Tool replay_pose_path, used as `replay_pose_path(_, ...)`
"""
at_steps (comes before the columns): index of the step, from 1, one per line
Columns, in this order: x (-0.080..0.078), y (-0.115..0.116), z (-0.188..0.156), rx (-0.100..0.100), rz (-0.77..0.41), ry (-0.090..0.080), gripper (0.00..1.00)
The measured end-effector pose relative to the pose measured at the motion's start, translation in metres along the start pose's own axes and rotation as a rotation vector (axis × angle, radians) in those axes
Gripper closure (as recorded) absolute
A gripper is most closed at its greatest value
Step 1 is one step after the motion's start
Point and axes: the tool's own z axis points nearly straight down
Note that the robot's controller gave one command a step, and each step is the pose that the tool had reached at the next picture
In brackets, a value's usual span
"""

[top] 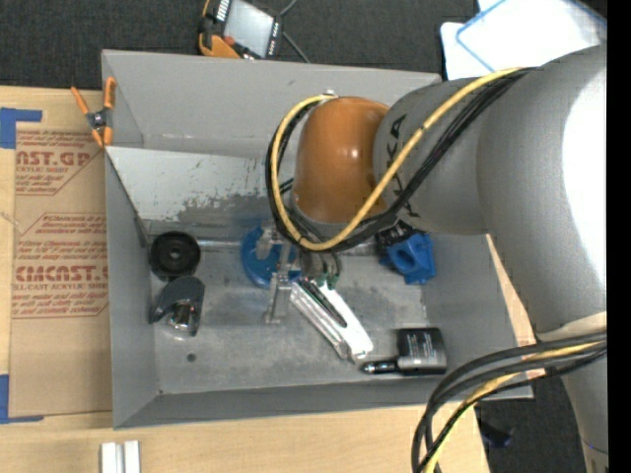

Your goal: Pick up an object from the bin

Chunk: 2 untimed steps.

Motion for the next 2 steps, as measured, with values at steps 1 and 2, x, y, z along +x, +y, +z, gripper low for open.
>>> replay_pose_path(1, 0.026, -0.046, 0.027, 0.003, 0.030, 0.005, 0.00)
replay_pose_path(2, 0.004, -0.042, 0.015, -0.001, -0.031, -0.006, 0.00)
